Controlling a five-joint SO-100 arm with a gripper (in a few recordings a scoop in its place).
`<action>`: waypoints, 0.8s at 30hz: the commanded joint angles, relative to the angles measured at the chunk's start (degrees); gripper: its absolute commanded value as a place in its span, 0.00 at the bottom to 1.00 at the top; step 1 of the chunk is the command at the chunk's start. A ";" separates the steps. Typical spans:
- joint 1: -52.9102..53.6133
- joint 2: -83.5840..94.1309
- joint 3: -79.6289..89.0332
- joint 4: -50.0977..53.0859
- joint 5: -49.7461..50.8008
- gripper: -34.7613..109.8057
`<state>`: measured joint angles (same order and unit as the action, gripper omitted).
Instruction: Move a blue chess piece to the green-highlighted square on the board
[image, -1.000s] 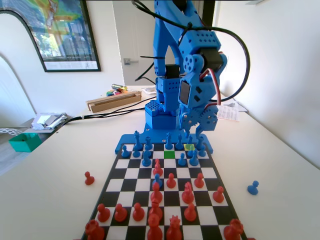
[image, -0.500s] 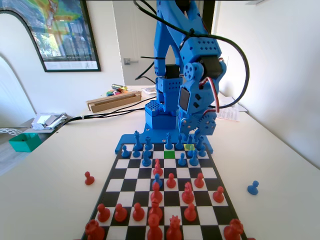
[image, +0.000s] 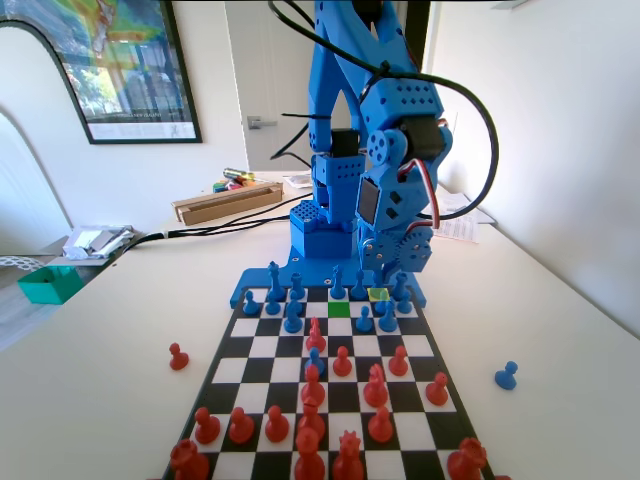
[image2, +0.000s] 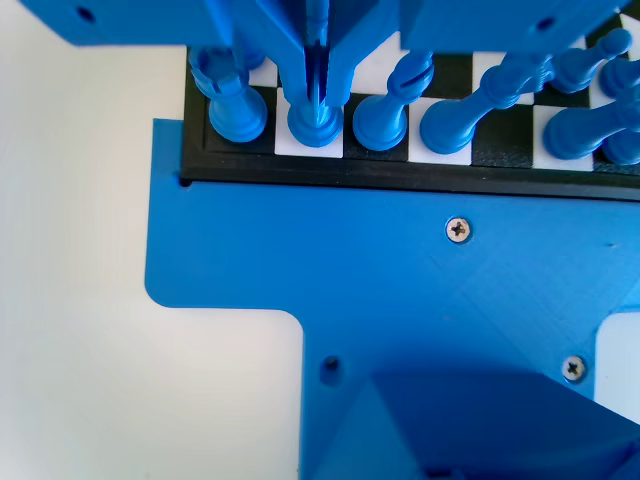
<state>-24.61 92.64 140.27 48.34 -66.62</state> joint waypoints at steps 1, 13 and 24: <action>-0.97 1.05 -1.14 0.53 -0.97 0.25; -0.09 4.39 -4.92 6.42 -2.99 0.25; 2.90 12.66 -11.07 17.49 -3.87 0.25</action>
<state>-22.85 99.67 132.80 62.31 -69.35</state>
